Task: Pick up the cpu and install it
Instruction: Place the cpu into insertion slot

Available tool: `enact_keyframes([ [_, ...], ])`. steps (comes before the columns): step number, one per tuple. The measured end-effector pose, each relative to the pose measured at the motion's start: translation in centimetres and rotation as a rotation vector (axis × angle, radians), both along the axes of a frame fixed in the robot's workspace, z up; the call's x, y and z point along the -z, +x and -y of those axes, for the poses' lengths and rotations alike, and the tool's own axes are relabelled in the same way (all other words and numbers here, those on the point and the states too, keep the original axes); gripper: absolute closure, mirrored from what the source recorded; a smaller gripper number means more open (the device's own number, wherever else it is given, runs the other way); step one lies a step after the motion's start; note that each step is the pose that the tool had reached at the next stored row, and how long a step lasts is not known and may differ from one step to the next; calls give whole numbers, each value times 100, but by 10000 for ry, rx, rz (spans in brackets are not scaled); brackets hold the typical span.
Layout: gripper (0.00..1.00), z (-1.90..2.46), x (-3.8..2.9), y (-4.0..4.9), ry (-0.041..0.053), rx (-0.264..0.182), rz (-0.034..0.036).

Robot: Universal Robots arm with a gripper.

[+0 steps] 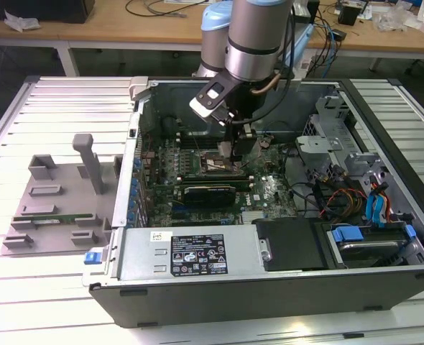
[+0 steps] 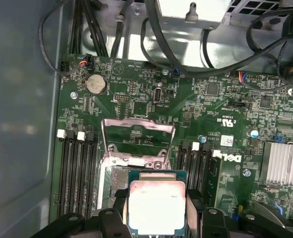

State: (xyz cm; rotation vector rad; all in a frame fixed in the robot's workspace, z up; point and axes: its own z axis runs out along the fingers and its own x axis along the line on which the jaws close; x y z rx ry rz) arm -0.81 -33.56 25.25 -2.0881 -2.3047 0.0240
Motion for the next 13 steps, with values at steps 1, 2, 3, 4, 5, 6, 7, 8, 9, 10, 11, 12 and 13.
enact_keyframes([
  [1,45,-14,15,-8,-1,-1,1],
  [2,45,-41,30,-28,-1,0,-1],
  [3,45,-54,40,-42,-26,31,1],
  [4,45,-56,49,-44,-88,80,5],
  [5,45,-58,55,-47,-150,104,12],
  [6,45,-61,59,-49,-170,117,13],
  [7,45,-65,64,-52,-188,152,13],
  [8,45,-69,78,-54,-241,275,12],
  [9,45,-73,86,-58,-250,346,11],
  [10,45,-82,91,-62,-249,376,11],
  [11,45,-88,94,-65,-251,380,10],
  [12,45,-97,98,-67,-250,381,11],
  [13,45,-110,105,-68,-250,381,11],
])
